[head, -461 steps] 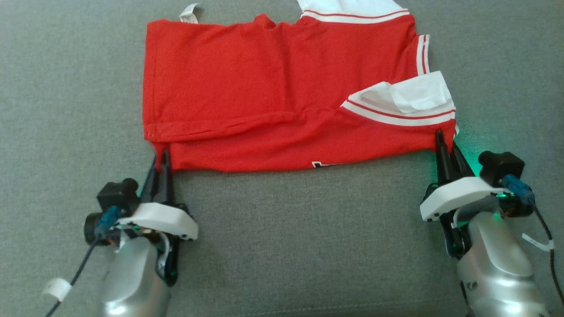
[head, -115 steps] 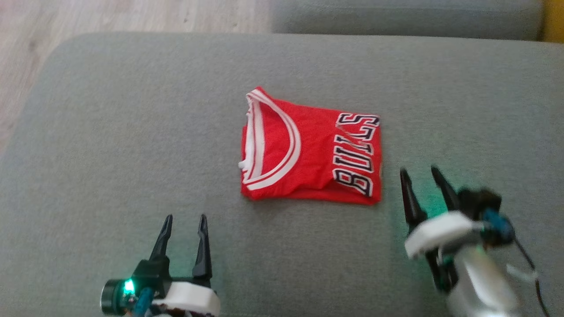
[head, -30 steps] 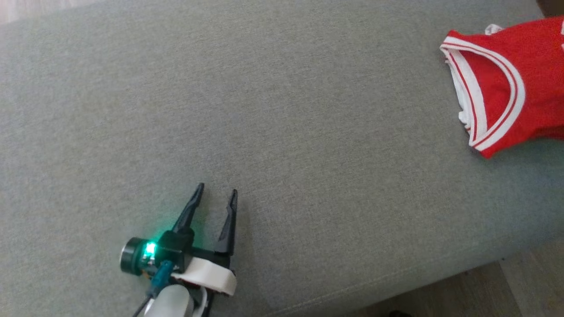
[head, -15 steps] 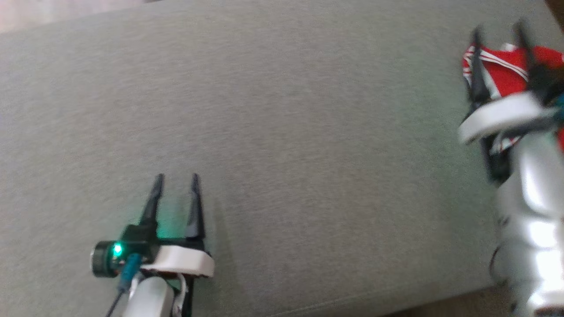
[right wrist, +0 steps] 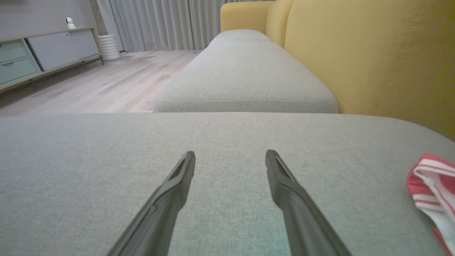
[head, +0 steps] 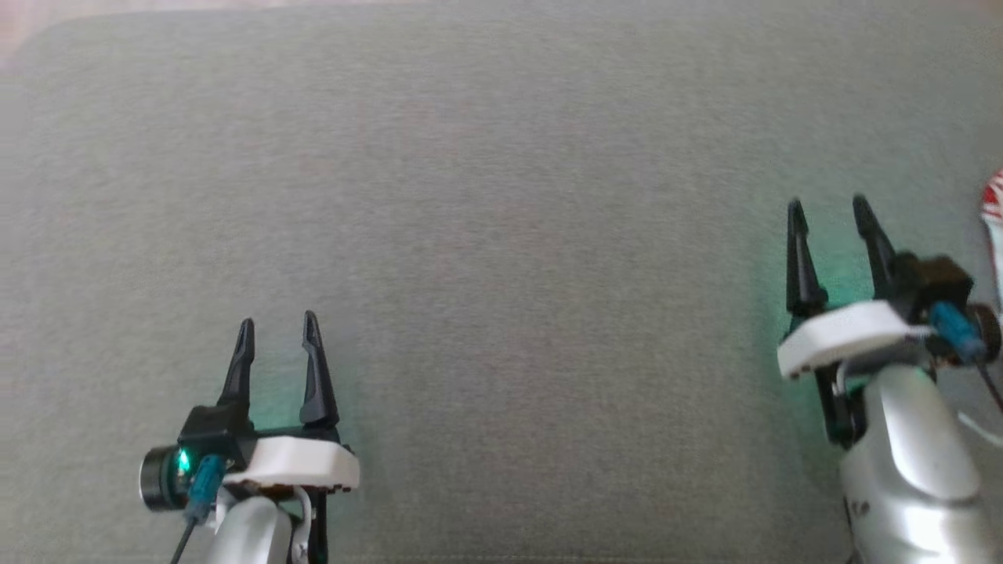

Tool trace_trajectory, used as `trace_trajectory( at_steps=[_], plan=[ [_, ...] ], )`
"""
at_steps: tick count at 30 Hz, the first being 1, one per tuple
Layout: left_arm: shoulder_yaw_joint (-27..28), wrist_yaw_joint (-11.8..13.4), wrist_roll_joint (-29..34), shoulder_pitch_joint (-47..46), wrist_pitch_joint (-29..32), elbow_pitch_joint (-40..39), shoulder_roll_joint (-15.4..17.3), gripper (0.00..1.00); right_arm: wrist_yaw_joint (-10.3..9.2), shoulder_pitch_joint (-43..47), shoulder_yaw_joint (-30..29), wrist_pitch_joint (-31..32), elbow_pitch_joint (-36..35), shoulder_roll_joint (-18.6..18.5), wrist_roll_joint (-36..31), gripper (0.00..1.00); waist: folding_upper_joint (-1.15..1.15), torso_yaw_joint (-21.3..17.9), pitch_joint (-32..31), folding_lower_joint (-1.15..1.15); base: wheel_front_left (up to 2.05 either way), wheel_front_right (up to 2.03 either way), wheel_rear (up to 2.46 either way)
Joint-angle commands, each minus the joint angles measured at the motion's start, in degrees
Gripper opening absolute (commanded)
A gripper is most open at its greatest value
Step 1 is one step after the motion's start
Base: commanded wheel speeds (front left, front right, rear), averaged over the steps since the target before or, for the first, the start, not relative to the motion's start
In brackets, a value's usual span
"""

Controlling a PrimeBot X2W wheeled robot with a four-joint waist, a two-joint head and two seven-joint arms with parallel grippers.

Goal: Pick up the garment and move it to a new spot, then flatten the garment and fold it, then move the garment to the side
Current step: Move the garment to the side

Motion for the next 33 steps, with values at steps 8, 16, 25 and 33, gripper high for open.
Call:
trace_trajectory(
  at_steps=[8, 16, 25, 33],
  plan=[
    [2.48, -1.24, 0.25, 0.70, -0.31, -0.10, 0.19, 1.00, -0.05, 3.73, 3.52, -0.61, -2.07, 0.54, 4.25, 1.00, 0.00, 2.09, -3.30, 0.00, 0.00, 0.00, 0.00],
    [4.04, -1.87, -0.29, 1.67, -0.31, 0.90, 0.19, 1.00, -0.05, 6.68, 5.20, -0.61, -1.89, 0.55, 5.51, 1.00, 0.00, 1.16, -6.19, 0.00, 0.00, 0.00, 0.00],
    [4.75, -3.25, -0.54, 3.10, -0.31, 1.91, 0.19, 1.00, -0.05, 9.60, 6.95, -0.61, -1.86, 0.55, 7.55, 1.00, 0.00, 0.63, -8.45, 0.00, 0.00, 0.00, 0.00],
    [5.31, -4.26, -0.75, 4.33, -0.31, 1.71, 0.19, 1.00, -0.05, 10.68, 7.81, -0.61, -1.84, 0.55, 8.23, 1.00, 0.00, 0.23, -10.04, 0.00, 0.00, 0.00, 0.00]
  ],
)
